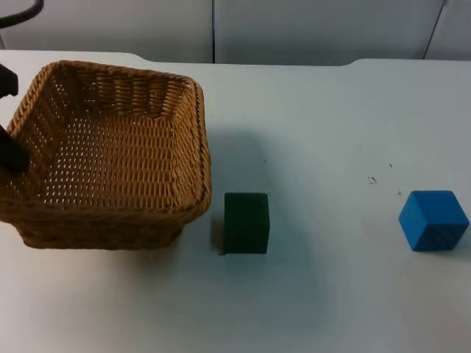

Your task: Pick up the basket with the left hand and place the blue cube into the basket with the right hand.

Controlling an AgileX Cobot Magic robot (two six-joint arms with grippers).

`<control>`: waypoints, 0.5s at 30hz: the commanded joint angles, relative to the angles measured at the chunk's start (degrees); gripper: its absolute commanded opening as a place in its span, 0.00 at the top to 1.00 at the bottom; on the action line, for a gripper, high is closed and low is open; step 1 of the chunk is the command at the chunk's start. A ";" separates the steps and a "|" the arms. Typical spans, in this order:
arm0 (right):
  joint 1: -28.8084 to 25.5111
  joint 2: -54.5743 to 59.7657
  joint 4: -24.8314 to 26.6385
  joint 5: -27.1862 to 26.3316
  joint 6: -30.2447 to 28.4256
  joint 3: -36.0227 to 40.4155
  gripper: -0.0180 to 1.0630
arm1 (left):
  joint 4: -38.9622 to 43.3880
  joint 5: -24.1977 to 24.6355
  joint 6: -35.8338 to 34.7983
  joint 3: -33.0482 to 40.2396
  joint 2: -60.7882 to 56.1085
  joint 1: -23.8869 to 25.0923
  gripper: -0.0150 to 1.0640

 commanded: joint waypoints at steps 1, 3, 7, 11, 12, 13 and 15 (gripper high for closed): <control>0.30 3.07 -1.09 -0.81 1.87 -0.42 0.03 | -3.49 0.31 2.39 0.78 -1.61 0.25 0.99; 0.30 4.77 -0.98 -0.81 1.87 -0.42 0.03 | -4.01 0.18 2.92 1.15 -2.05 0.25 0.99; 0.30 10.73 -0.57 -2.42 2.11 -0.42 0.03 | -4.28 0.18 4.74 1.15 -3.42 0.25 0.99; 0.30 16.48 -0.31 -4.52 2.11 -0.82 0.03 | -4.28 0.18 4.85 1.15 -6.00 0.25 0.99; 0.30 16.48 -0.31 -4.52 2.11 -0.82 0.03 | -4.28 0.18 4.85 1.15 -6.00 0.25 0.99; 0.30 17.97 -0.31 -4.18 2.11 -1.54 0.03 | -4.28 0.18 4.85 1.15 -6.51 0.25 0.99; 0.83 20.52 -0.31 -3.48 2.11 -3.38 0.03 | -4.28 0.35 4.85 1.15 -6.79 0.25 0.99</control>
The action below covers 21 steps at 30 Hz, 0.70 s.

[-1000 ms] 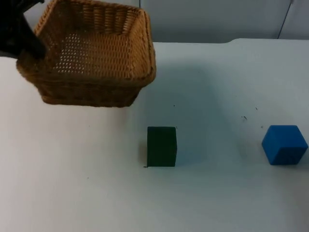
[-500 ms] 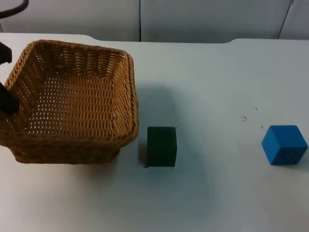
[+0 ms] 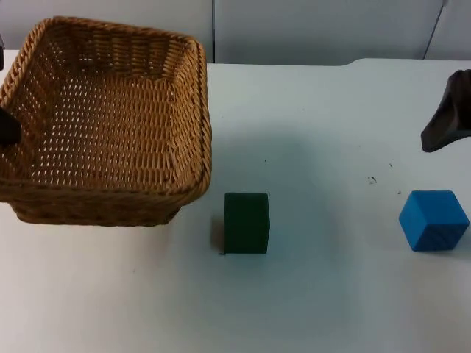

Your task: Pick up the basket with the left hand and place the blue cube into the basket with the right hand.

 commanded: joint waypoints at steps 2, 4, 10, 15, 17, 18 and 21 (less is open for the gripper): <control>1.61 2.89 -0.81 0.16 1.23 -2.68 0.03 | -1.88 0.55 0.16 0.18 -0.73 0.07 0.99; 2.75 4.38 -3.23 0.99 4.40 -4.17 0.03 | -1.88 0.55 0.16 0.18 -0.73 0.07 0.99; 5.81 7.98 -17.76 2.65 19.15 -5.72 0.03 | -1.88 0.55 0.16 0.18 -0.73 0.07 0.99; 5.95 9.73 -19.21 2.62 21.79 -5.72 0.03 | -1.88 0.55 0.16 0.18 -0.73 0.07 0.99; 5.95 10.06 -19.45 2.52 22.21 -5.72 0.03 | -1.88 0.55 0.16 0.18 -0.73 0.07 0.99; 5.95 11.03 -19.70 2.28 22.36 -5.72 0.03 | -1.88 0.55 0.16 0.18 -0.73 0.07 0.99; 5.95 13.66 -19.83 1.37 22.50 -5.72 0.04 | -1.88 0.55 0.16 0.18 -0.73 0.07 0.99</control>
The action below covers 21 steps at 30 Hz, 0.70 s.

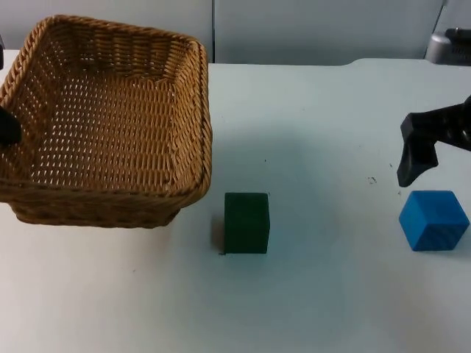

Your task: Pick up the basket with the left hand and place the blue cube into the basket with the right hand.

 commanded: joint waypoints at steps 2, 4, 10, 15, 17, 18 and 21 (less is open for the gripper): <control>0.45 2.17 -0.81 -1.47 0.53 -0.40 0.05 | -1.85 0.63 0.26 0.18 -0.75 0.07 0.99; 0.45 4.46 -0.81 -2.85 0.62 -0.40 0.06 | -1.85 0.74 0.26 0.18 -0.75 0.07 0.99; 0.45 9.04 -0.39 -5.17 0.62 -0.40 0.09 | -1.85 0.79 0.26 0.18 -0.75 0.07 0.99; 0.45 10.61 -0.23 -7.02 0.62 -0.40 0.14 | -1.85 1.01 0.26 0.18 -0.75 0.07 0.99; 0.45 10.75 -0.23 -7.20 0.62 -0.40 0.17 | -1.85 1.01 0.26 0.18 -0.75 0.07 0.99; 0.45 10.75 -0.23 -7.56 0.62 -0.40 0.23 | -1.85 1.01 0.26 0.18 -0.75 0.07 0.99; 0.45 10.75 -0.48 -8.00 1.73 -0.40 0.44 | -1.85 1.01 0.26 0.18 -0.75 0.07 0.99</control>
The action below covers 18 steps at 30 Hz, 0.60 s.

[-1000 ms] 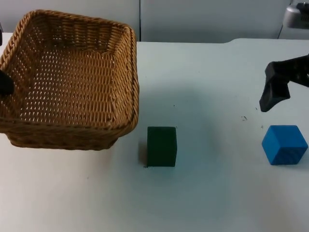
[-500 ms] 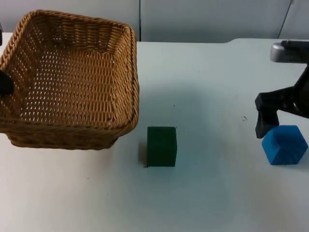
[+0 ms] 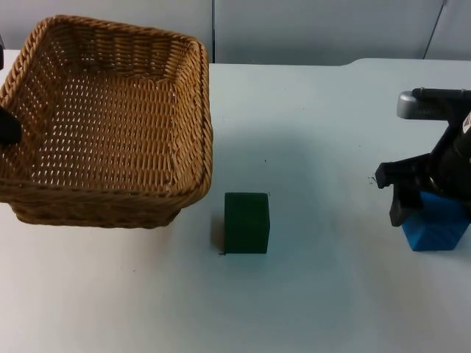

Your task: Pick up the basket with the left hand and place the blue cube into the basket with the right hand.

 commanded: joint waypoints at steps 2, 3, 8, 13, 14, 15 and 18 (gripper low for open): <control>0.45 0.32 -0.09 -0.84 1.04 -0.28 0.49 | -1.85 0.91 0.23 0.18 -0.75 0.07 0.99; 0.45 0.32 -0.09 -0.98 1.04 -0.28 0.55 | -1.85 0.91 0.23 0.18 -0.75 0.07 0.99; 0.45 0.32 -0.09 -1.12 1.04 -0.28 0.83 | -1.85 1.03 0.23 0.18 -0.75 0.07 0.99; 0.45 -0.55 -0.09 -1.51 1.04 -0.28 0.99 | -1.85 1.13 0.23 0.18 -0.75 0.07 0.99; 0.45 -1.00 -0.09 -1.51 1.04 -0.28 0.99 | -1.85 1.13 0.23 0.18 -0.75 0.07 0.99; 0.45 -1.00 -0.09 -1.51 1.04 -0.28 0.99 | -1.85 1.13 0.23 0.18 -0.75 0.07 0.99; 0.49 -3.64 -0.09 0.11 0.93 -0.28 0.99 | -1.85 1.13 0.23 0.18 -0.75 0.07 0.99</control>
